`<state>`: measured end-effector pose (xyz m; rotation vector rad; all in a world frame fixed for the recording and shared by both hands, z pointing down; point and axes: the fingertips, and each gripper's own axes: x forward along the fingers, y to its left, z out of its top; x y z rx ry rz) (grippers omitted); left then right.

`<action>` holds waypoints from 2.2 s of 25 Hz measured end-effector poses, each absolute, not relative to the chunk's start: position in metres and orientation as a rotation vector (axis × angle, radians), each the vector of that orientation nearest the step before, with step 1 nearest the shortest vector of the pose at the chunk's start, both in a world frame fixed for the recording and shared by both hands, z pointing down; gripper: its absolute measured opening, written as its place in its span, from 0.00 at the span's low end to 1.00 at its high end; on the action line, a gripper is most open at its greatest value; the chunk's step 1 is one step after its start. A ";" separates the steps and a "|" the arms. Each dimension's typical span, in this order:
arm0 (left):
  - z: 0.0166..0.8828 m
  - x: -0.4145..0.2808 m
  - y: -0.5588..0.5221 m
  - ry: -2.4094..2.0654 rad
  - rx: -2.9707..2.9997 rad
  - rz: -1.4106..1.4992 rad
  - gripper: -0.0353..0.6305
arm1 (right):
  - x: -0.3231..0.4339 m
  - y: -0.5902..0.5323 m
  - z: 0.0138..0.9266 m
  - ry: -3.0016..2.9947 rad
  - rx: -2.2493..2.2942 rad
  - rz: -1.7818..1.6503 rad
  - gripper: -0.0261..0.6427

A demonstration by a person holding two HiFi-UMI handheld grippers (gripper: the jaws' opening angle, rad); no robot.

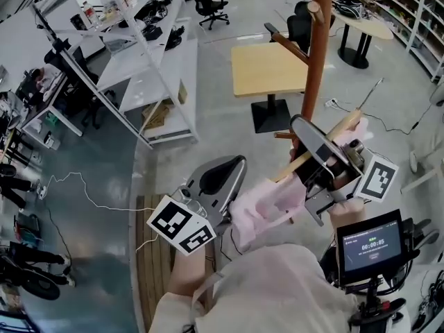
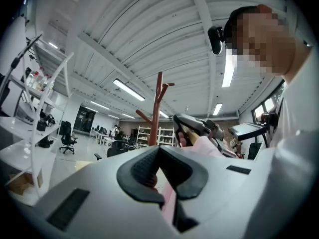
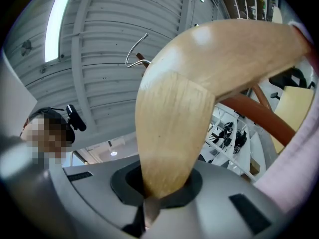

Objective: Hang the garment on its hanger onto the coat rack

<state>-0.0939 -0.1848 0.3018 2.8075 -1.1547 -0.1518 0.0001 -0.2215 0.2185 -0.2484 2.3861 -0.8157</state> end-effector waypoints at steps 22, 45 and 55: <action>0.177 -0.013 -0.245 -0.960 3.032 -0.197 0.06 | 0.042 -0.279 0.102 2.511 -0.358 -0.668 0.06; 0.118 0.000 -0.243 -1.009 3.046 -0.292 0.06 | 0.033 -0.295 0.046 2.610 -0.217 -0.743 0.06; 0.124 0.010 -0.237 -0.977 3.068 -0.284 0.06 | 0.038 -0.296 0.049 2.600 -0.153 -0.761 0.06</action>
